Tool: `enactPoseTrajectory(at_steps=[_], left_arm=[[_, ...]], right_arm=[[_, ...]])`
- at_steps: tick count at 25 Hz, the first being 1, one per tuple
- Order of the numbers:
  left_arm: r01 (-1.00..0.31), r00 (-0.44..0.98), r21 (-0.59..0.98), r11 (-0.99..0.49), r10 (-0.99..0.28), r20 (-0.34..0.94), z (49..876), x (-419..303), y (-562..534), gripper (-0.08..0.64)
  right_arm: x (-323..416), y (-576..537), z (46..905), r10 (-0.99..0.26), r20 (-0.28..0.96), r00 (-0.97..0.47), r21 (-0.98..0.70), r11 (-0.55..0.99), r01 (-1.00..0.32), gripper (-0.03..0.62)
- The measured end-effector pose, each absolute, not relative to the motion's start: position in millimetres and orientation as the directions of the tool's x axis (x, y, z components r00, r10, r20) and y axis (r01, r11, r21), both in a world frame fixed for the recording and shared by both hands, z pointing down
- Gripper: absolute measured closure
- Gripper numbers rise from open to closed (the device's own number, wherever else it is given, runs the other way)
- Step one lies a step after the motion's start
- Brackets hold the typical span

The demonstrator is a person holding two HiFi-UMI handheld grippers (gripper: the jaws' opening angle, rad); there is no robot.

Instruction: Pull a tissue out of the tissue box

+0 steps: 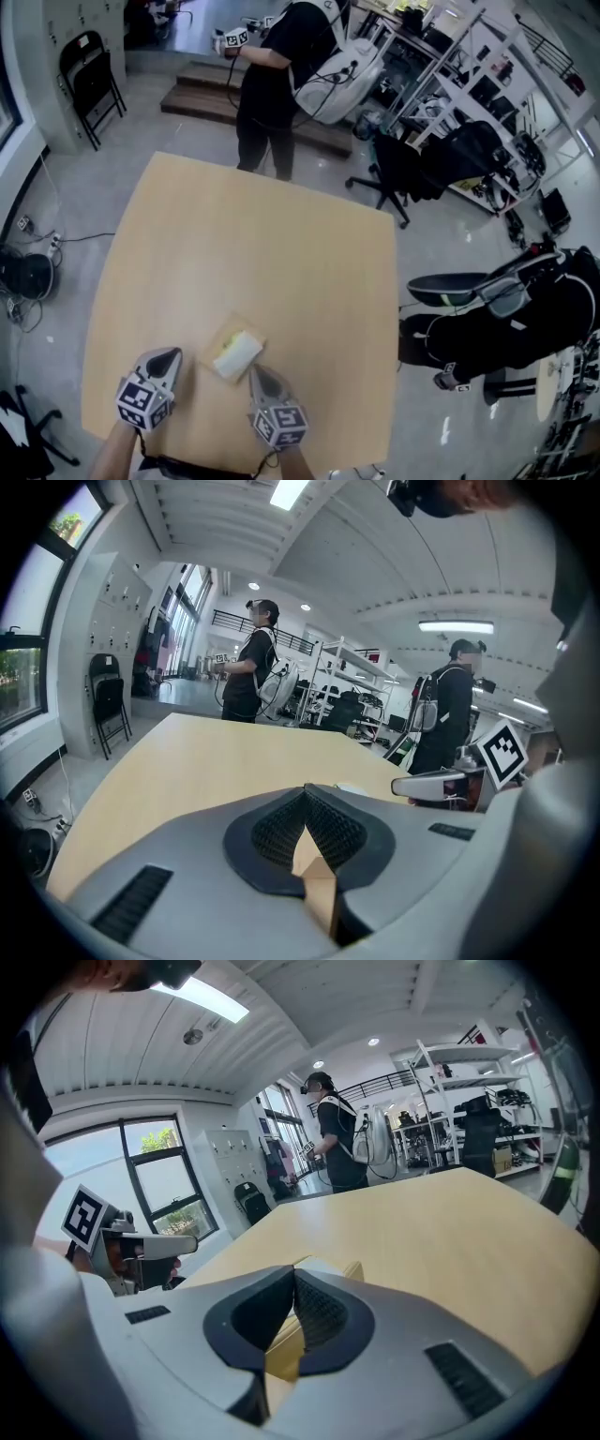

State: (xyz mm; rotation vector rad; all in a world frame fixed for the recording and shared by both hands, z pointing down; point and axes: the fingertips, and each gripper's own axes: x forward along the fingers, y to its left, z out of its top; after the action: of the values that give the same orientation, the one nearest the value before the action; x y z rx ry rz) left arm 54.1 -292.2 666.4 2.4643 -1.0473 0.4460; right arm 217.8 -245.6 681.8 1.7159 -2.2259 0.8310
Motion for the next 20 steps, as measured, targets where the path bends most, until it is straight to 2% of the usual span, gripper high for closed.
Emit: enactPoseTrajectory(at_steps=[5, 9, 11, 13, 20], left_arm=[[-0.745, 0.654, 0.262, -0.613, -0.599, 0.462, 674, 55, -295, 0.552], [-0.752, 0.647, 0.261, -0.605, -0.601, 0.469, 679, 54, -301, 0.552], [-0.756, 0.643, 0.262, -0.600, -0.603, 0.473, 681, 52, -303, 0.552], [-0.759, 0.640, 0.264, -0.596, -0.604, 0.476, 682, 49, -305, 0.552], [-0.766, 0.631, 0.267, -0.585, -0.604, 0.486, 690, 53, -306, 0.552]], right_arm=[[213, -245, 693, -0.799, 0.497, -0.339, -0.356, 0.169, -0.919, 0.567], [210, -249, 698, -0.793, 0.493, -0.358, -0.388, 0.167, -0.906, 0.467], [211, -252, 701, -0.796, 0.499, -0.342, -0.378, 0.155, -0.913, 0.385], [211, -256, 703, -0.799, 0.507, -0.323, -0.357, 0.147, -0.923, 0.351], [212, -260, 713, -0.784, 0.531, -0.322, -0.321, 0.166, -0.933, 0.345]])
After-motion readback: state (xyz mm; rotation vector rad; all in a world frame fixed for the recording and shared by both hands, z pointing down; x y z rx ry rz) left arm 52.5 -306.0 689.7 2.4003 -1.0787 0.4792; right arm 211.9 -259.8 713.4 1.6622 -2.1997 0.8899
